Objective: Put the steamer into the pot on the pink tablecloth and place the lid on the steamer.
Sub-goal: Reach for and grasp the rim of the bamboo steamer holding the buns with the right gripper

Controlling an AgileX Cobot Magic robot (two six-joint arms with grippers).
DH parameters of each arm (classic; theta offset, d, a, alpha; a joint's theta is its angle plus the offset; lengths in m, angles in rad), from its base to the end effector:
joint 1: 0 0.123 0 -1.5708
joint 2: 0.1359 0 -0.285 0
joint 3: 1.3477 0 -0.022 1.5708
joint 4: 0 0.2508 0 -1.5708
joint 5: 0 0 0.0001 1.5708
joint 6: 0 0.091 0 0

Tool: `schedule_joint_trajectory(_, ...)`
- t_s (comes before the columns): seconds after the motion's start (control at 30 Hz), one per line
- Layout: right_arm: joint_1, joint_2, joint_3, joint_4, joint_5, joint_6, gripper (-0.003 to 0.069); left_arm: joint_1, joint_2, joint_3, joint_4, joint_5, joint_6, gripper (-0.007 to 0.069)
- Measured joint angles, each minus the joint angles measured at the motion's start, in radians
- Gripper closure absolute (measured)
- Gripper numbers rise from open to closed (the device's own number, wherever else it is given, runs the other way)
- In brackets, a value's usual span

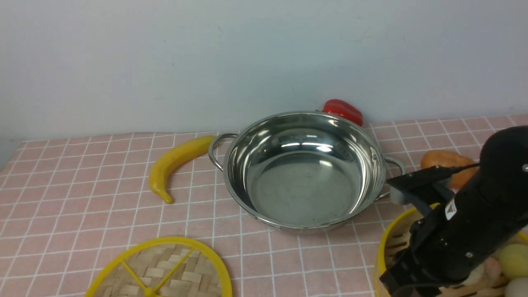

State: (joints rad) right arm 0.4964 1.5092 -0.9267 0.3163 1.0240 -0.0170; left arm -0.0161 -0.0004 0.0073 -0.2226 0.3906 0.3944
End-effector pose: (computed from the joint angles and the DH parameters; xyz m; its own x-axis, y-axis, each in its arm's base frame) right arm 0.2159 0.1445 0.2199 -0.9388 -0.3429 -0.0334 -0.3386 0.9004 0.2731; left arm 0.0523 -0.0085 0.1765 -0.2738 0.1907 -0.9427 0.1501 0.9766 0.1540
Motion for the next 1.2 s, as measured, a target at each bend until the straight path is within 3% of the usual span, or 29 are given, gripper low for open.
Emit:
schedule_joint_trajectory(0.73, 0.001, 0.200, 0.000, -0.028, -0.068, -0.015, 0.0421, 0.000, 0.000, 0.000, 0.000, 0.000, 0.000, 0.0382)
schedule_joint_trajectory(0.83, 0.001, 0.204, -0.001, -0.022, -0.066, -0.029, 0.0494, 0.000, 0.000, 0.000, 0.000, 0.000, 0.000, 0.0382)
schedule_joint_trajectory(0.9, 0.002, 0.198, -0.002, -0.019, -0.060, -0.036, 0.0580, 0.000, 0.000, 0.000, 0.000, 0.000, 0.000, 0.0382)
schedule_joint_trajectory(1.2, 0.002, 0.098, -0.003, -0.141, -0.016, 0.040, 0.0603, 0.000, 0.000, 0.000, 0.000, 0.000, 0.000, 0.0382)
